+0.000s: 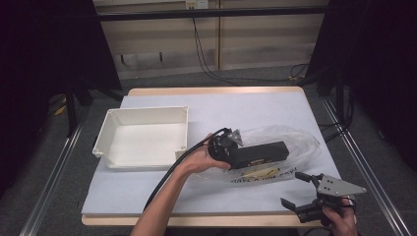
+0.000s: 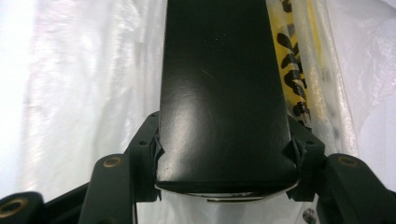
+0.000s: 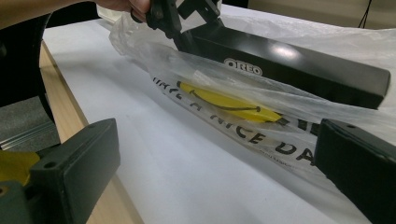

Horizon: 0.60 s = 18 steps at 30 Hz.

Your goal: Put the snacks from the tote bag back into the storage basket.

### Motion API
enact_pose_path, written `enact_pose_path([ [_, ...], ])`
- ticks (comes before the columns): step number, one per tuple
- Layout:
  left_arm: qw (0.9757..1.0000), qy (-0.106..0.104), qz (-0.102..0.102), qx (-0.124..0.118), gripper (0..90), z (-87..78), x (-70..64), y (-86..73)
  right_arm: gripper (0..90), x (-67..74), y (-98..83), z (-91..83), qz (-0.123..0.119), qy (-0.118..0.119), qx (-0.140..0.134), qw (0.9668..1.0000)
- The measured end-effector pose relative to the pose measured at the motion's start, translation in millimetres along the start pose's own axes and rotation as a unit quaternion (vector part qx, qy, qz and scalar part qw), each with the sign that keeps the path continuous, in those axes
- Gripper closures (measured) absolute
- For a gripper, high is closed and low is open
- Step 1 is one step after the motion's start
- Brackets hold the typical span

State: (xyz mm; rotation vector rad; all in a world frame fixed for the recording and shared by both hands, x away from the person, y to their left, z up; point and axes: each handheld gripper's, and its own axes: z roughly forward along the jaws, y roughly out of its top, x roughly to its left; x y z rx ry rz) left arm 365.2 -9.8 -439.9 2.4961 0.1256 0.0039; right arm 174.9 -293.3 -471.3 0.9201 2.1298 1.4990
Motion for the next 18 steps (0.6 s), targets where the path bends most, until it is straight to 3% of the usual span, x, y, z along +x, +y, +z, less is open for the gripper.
enact_pose_path([
  [1,0.9999,-0.004,-0.004,-0.011,43.1,-3.2,0.6,-0.9,0.2,-0.7,-0.1,-0.4,-0.001,-0.003,-0.001,1.0],
  [7,0.9998,-0.013,0.0,-0.017,43.1,-11.0,-3.0,-0.2,0.2,-1.3,-0.1,-1.6,-0.004,-0.001,-0.005,1.0],
  [18,0.9996,-0.006,0.005,-0.026,43.1,-31.6,-4.4,-3.0,0.1,-3.8,0.2,-5.5,-0.013,-0.011,-0.024,0.9996],
])
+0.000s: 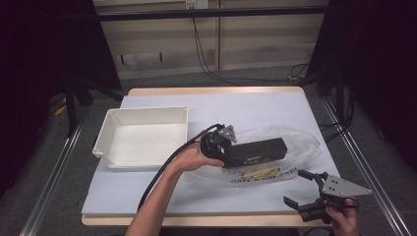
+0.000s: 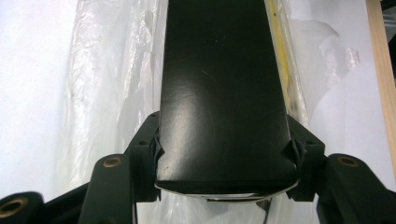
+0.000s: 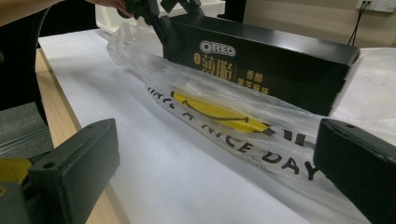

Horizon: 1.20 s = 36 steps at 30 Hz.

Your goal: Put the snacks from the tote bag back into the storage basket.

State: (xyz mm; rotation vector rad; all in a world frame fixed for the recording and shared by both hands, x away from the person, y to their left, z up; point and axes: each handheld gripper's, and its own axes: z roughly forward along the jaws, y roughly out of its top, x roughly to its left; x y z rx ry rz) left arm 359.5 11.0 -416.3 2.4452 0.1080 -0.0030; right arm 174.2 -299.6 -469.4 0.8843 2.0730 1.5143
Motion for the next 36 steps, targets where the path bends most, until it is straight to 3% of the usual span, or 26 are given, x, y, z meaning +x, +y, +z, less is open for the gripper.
enact_pose_path([
  [6,1.0,0.002,0.003,-0.001,43.1,-9.4,-2.8,-3.6,0.2,-1.5,2.2,-2.2,0.004,0.0,-0.004,1.0],
  [11,1.0,0.004,0.006,-0.005,43.1,-17.2,-5.3,-7.3,0.4,-4.2,6.8,-6.7,0.023,-0.003,0.008,0.9997],
  [14,0.9999,0.008,0.007,-0.008,43.1,-23.4,-6.9,-11.1,0.3,-5.2,8.5,-7.8,0.032,0.008,0.019,0.9993],
  [25,0.9998,0.011,0.012,-0.013,43.1,-40.3,-10.4,-17.8,0.9,-7.7,11.1,-11.1,0.028,0.035,0.03,0.9986],
  [36,0.9997,0.007,0.011,-0.022,43.1,-54.5,-12.0,-23.7,1.0,-7.0,10.7,-9.3,0.029,0.028,0.031,0.9987],
])
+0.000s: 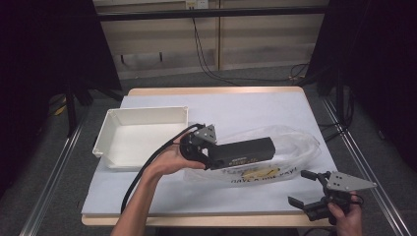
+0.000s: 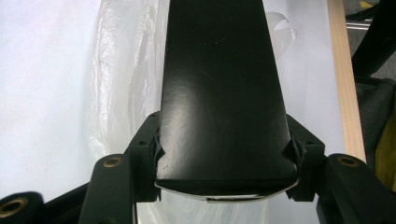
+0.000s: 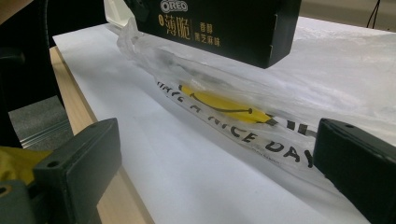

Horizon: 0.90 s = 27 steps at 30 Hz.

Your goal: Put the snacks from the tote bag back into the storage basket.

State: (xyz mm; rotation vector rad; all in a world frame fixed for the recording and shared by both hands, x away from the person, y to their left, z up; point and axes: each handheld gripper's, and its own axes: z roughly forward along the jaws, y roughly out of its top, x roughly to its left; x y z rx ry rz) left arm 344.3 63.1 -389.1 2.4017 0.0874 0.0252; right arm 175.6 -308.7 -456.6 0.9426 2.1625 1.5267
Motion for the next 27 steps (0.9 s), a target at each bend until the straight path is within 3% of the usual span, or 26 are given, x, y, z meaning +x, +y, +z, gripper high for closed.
enact_pose_path([
  [10,0.9999,0.01,0.004,-0.005,43.2,-15.3,1.3,-4.6,0.5,-0.4,-1.0,0.3,-0.002,0.004,-0.002,1.0],
  [15,0.9999,0.015,-0.004,-0.006,43.2,-20.9,3.2,-12.2,0.6,-0.5,-2.0,0.9,-0.004,0.003,-0.002,1.0],
  [27,0.9992,0.03,-0.002,-0.025,43.3,-41.6,5.9,-19.4,1.0,-0.2,-2.8,1.6,-0.004,-0.003,-0.004,1.0],
])
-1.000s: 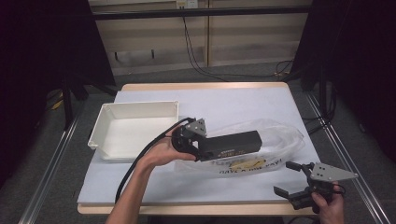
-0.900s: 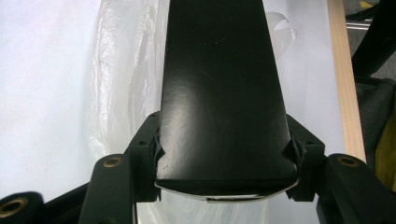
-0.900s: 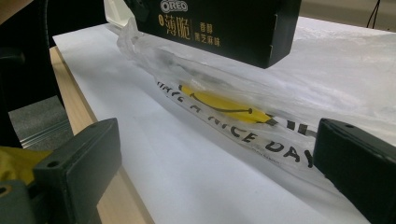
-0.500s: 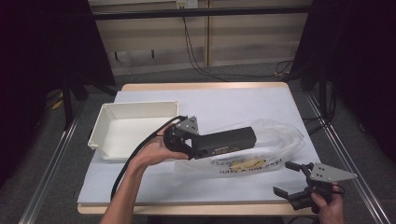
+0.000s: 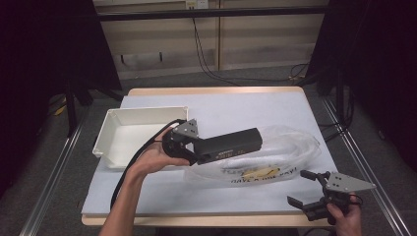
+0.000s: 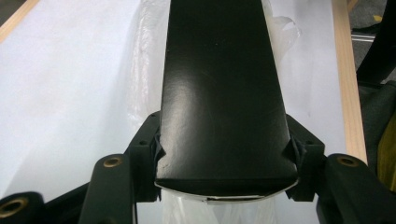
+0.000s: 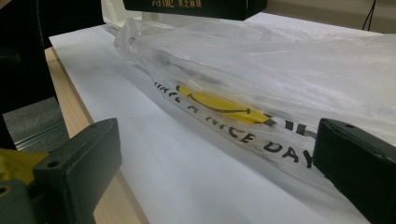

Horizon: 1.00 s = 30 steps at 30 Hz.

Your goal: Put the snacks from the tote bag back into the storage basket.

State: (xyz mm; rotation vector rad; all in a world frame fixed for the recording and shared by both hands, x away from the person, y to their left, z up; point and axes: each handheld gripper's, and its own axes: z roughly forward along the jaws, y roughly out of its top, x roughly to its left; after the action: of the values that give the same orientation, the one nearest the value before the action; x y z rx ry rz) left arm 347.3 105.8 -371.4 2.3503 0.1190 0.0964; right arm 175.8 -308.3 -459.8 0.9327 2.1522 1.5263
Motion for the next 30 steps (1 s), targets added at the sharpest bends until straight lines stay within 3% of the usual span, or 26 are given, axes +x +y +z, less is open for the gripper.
enact_pose_path([
  [12,0.9997,0.018,-0.016,-0.007,43.2,-21.9,3.0,-9.1,1.0,0.8,-1.3,2.5,-0.004,-0.01,-0.006,0.9999],
  [20,0.9995,0.026,-0.017,-0.011,43.2,-42.0,4.5,-14.3,0.5,1.0,-2.7,2.8,-0.002,-0.011,-0.01,0.9999],
  [27,0.9985,0.027,-0.04,-0.027,43.1,-57.0,10.4,-26.7,0.4,2.0,-3.6,1.8,-0.001,-0.013,-0.01,0.9999],
  [30,0.9985,0.031,-0.039,-0.024,43.1,-62.1,12.1,-30.6,0.5,2.0,-4.2,1.3,-0.002,-0.014,-0.011,0.9998],
])
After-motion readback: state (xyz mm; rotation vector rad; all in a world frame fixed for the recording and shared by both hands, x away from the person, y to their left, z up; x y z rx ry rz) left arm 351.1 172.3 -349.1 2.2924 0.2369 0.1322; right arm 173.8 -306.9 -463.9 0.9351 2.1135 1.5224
